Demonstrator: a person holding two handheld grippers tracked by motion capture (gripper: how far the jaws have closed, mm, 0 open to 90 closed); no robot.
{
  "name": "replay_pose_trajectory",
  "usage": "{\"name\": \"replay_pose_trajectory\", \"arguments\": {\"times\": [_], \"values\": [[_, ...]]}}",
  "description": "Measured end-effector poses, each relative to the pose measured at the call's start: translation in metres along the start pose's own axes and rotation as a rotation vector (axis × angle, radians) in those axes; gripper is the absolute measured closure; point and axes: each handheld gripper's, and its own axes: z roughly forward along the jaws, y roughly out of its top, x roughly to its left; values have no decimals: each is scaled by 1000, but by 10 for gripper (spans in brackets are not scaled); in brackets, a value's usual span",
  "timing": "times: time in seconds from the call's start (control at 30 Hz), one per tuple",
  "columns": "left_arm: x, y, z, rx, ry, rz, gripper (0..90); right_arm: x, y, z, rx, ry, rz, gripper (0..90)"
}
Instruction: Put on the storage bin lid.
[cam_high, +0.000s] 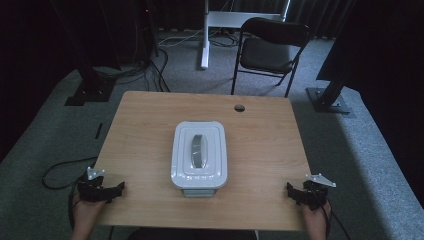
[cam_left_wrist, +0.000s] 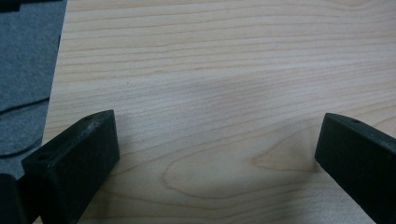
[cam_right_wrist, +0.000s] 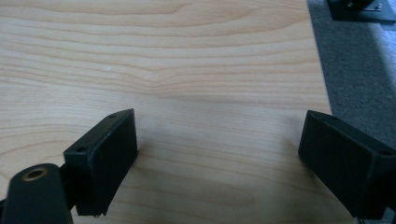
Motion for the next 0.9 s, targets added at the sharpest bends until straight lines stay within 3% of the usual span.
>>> {"name": "replay_pose_trajectory", "arguments": {"times": [0.3,0.57,0.73,0.77,0.9], "values": [[-2,-3,1,-20,23,-7,2,-2,-1,-1,-2,-3,4,109],[1,-3,0,-18,78,-66,2,-6,-1,-1,-2,8,-4,109],[1,-3,0,-18,74,-62,2,-8,-1,-1,-1,8,-3,109],[1,-3,0,-21,52,-39,3,-8,-1,-1,0,6,-1,109],[1,-3,1,-21,45,-30,2,-8,-1,-1,-1,5,0,109]]}}
